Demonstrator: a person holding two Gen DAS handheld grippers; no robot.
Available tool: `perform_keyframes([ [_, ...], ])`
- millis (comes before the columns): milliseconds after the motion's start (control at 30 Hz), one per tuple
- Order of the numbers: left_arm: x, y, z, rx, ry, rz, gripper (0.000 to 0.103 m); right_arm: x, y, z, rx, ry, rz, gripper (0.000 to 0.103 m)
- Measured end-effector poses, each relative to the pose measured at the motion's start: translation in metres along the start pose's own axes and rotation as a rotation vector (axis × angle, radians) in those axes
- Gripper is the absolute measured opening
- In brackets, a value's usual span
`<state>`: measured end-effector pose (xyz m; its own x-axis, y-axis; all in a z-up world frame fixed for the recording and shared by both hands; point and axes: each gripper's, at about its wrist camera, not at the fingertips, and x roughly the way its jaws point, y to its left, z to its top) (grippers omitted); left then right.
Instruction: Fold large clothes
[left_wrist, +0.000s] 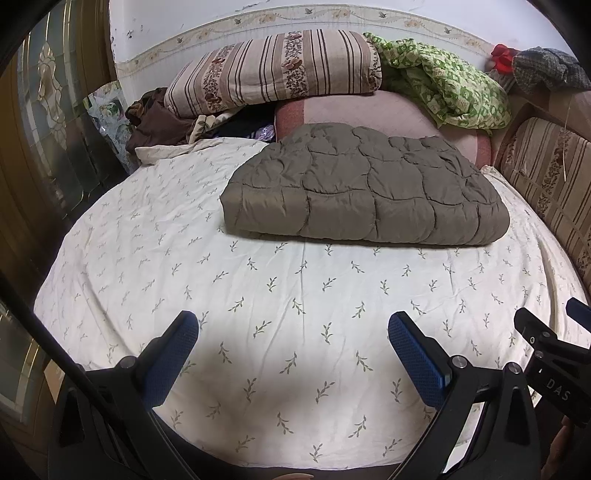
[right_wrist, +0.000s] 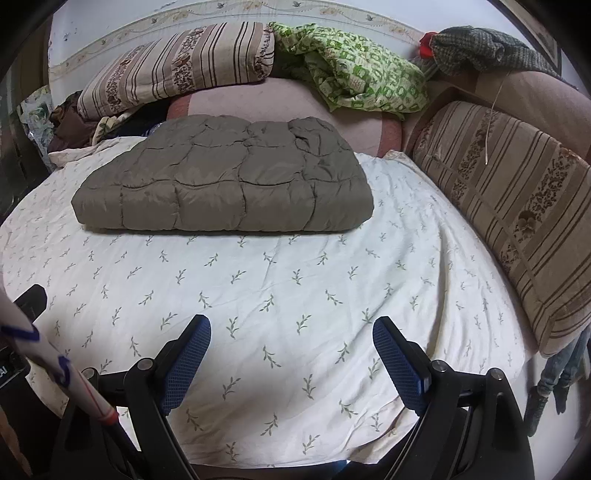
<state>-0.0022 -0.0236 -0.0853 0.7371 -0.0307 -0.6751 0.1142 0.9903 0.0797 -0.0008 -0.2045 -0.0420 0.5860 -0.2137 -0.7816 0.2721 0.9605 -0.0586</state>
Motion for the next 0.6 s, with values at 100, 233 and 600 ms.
perform_keyframes([
  [100,0.005,0.002,0.000,-0.007,0.012,-0.002,0.102,0.002,0.002,0.000,-0.006,0.002,0.001,0.092],
  [233,0.008,0.003,0.000,-0.007,0.019,0.000,0.102,0.005,0.003,0.000,-0.004,0.010,0.001,0.092],
  [600,0.019,-0.005,-0.002,0.023,0.048,-0.003,0.102,0.014,0.004,0.003,-0.009,0.019,0.002,0.092],
])
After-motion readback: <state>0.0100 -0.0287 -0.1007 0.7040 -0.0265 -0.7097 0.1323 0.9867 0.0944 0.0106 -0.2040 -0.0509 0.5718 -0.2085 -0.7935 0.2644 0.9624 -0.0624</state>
